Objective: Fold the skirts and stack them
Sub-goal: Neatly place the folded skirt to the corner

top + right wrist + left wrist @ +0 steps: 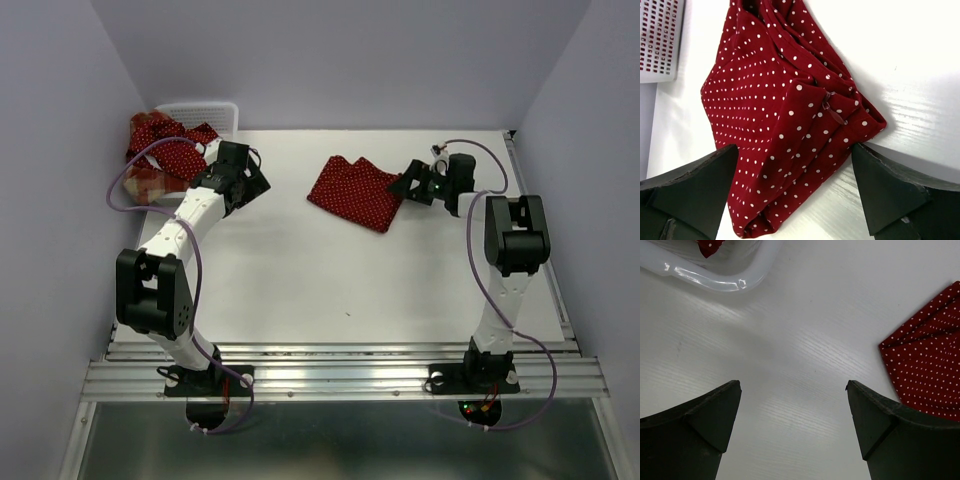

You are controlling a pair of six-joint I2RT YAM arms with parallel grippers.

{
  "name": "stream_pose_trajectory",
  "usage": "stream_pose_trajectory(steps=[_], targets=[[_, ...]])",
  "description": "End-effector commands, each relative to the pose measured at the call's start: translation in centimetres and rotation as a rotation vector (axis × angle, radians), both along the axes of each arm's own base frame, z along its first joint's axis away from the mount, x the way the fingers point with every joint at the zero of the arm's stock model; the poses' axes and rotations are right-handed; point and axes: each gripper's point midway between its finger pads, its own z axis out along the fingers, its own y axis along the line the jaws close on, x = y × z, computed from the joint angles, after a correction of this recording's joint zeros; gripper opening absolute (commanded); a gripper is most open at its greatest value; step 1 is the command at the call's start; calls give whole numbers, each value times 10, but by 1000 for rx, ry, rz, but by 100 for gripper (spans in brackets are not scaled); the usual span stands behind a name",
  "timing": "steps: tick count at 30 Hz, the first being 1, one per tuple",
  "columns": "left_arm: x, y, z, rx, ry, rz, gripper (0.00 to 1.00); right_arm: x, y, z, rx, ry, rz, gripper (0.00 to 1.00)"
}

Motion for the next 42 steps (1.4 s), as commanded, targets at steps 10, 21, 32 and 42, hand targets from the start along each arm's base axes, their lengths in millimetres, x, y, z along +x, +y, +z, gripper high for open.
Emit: stream_pose_trajectory(steps=[10, 21, 32, 42], targets=[[-2, 3, 31, -20, -82, -10, 99, 31, -29, 55, -151, -31, -159, 100], [-9, 5, 28, -25, -102, -4, 99, -32, -5, 18, -374, 152, -345, 100], [-9, 3, 27, -30, -101, -17, 99, -32, 1, 1, -385, 199, -394, 99], [-9, -3, 22, -47, -92, -40, 99, -20, 16, -26, -374, 232, -342, 75]])
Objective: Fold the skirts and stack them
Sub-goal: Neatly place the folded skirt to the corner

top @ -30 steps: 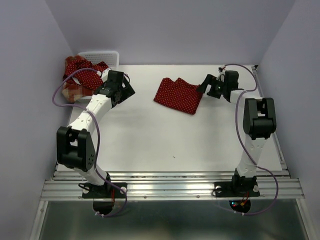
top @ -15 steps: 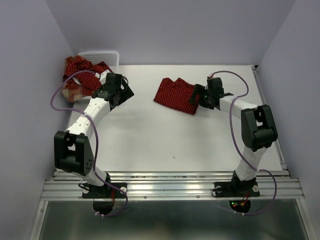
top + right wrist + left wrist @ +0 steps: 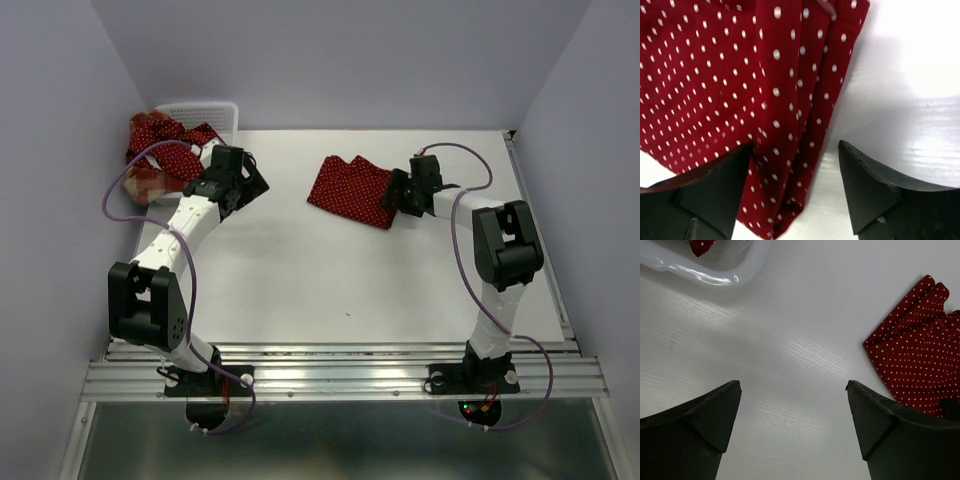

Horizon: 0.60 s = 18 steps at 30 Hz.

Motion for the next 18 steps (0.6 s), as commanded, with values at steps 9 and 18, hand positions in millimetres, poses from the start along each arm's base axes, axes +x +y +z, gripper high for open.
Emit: stream_pose_trajectory(steps=[9, 18], targets=[[-1, 3, 8, 8, -32, -10, 99, 10, 21, -27, -17, 32, 53, 43], [-2, 10, 13, 40, -35, 15, 99, 38, 2, 10, -186, -92, 80, 1]])
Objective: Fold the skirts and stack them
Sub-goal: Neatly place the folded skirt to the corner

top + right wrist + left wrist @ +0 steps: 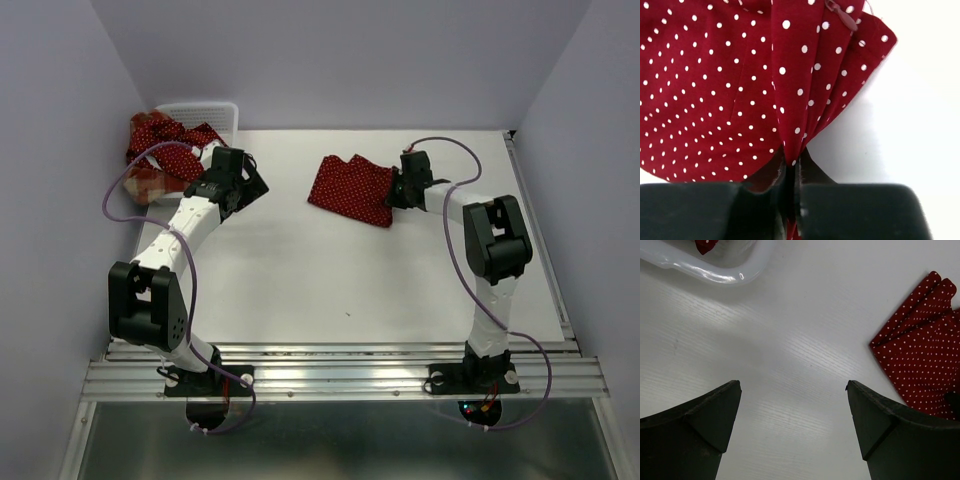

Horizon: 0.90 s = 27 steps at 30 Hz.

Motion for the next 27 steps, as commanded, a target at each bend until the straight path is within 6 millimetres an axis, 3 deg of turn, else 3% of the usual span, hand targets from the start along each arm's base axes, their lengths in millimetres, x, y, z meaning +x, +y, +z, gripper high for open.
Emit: stream_pose_trajectory(steps=[1, 6, 12, 18, 23, 24, 27], targets=[[-1, 10, 18, 34, -45, 18, 99, 21, -17, 27, -172, -94, 33, 1], [-1, 16, 25, 66, -59, 28, 99, 37, -50, 72, -419, -209, 58, 1], [-2, 21, 30, 95, -72, 27, 99, 47, -76, 106, -590, -267, 187, 1], [-1, 27, 38, 127, -98, 39, 99, 69, -134, 136, -717, -295, 178, 1], [0, 28, 46, 141, -115, 28, 99, 86, -171, 141, -746, -289, 184, 1], [2, 28, 48, 147, -119, 26, 99, 90, -184, 133, -748, -267, 168, 1], [4, 29, 53, 148, -131, 29, 99, 98, -199, 139, -753, -268, 156, 0]])
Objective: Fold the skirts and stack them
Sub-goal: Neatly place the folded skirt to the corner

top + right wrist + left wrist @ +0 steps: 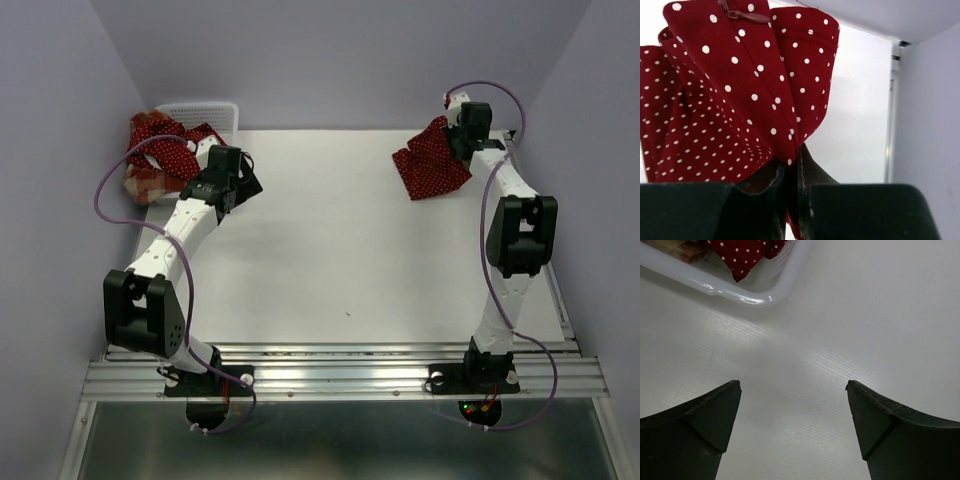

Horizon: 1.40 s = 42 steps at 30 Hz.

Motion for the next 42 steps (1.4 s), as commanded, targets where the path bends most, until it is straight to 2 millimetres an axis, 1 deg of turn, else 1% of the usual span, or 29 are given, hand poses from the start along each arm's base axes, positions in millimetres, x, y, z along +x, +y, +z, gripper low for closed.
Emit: stream_pose_trajectory(steps=[1, 2, 3, 4, 5, 6, 7, 8, 9, 10, 12, 14, 15, 17, 18, 20, 22, 27, 28, 29, 30, 32, 33, 34, 35, 36, 37, 41, 42], targets=[[9, 7, 40, 24, -99, 11, 99, 18, -25, 11, -36, -25, 11, 1], [9, 7, 43, 24, -105, 12, 99, 23, -23, 16, -27, -40, 24, 1], [12, 8, 46, 27, -109, 12, 99, 25, -32, 8, -20, -29, 11, 1], [13, 8, 48, 27, -114, 16, 99, 29, -31, 9, -16, -36, 15, 1], [14, 8, 50, 27, -119, 17, 99, 31, -39, 7, -13, -33, 0, 1], [16, 8, 52, 25, -126, 23, 99, 36, -47, 13, -4, -50, -20, 1], [19, 8, 53, 24, -129, 25, 99, 38, -47, 12, 1, -48, -22, 1], [20, 7, 54, 20, -133, 28, 99, 39, -54, -1, 13, -26, -39, 0], [22, 7, 53, 19, -131, 31, 99, 43, -63, 3, 16, -39, -59, 1], [25, 7, 56, 15, -139, 37, 99, 44, -62, -1, 20, -35, -58, 1], [29, 7, 57, 7, -143, 42, 99, 47, -77, -12, 33, -28, -93, 1], [34, 5, 56, 4, -140, 44, 99, 51, -85, -10, 38, -40, -111, 1], [36, 4, 56, 2, -137, 45, 99, 52, -90, -17, 44, -34, -124, 1], [43, 3, 57, -3, -137, 49, 99, 56, -90, -17, 54, -43, -129, 1], [44, 3, 56, -3, -133, 52, 99, 56, -99, -24, 54, -33, -145, 1], [51, 1, 59, -7, -140, 58, 99, 58, -107, -25, 57, -39, -165, 1], [58, 1, 61, -7, -144, 62, 99, 59, -112, -33, 59, -31, -168, 1], [72, 1, 69, 4, -142, 74, 99, 67, -117, -35, 36, -38, -170, 2], [79, 0, 73, 5, -148, 76, 99, 67, -118, -36, 31, -37, -174, 4], [82, 0, 66, 20, -121, 73, 99, 68, -121, -36, 20, -41, -186, 5], [85, -1, 76, 14, -142, 73, 99, 68, -121, -40, 22, -34, -188, 5], [92, -1, 78, 23, -137, 77, 99, 70, -124, -37, 12, -46, -204, 6], [95, -2, 79, 24, -138, 74, 99, 70, -131, -38, 14, -45, -214, 6], [98, -3, 74, 25, -125, 70, 99, 70, -131, -40, 16, -45, -216, 6], [102, -5, 80, 25, -135, 64, 99, 70, -131, -43, 21, -41, -220, 5], [103, -6, 81, 23, -137, 60, 99, 69, -131, -45, 22, -35, -221, 4], [106, -7, 81, 21, -137, 57, 99, 66, -137, -50, 23, -25, -238, 4], [107, -7, 83, 23, -148, 50, 99, 63, -135, -55, 50, -17, -248, 4], [107, -8, 85, 21, -151, 49, 99, 61, -140, -57, 57, -13, -260, 4]])
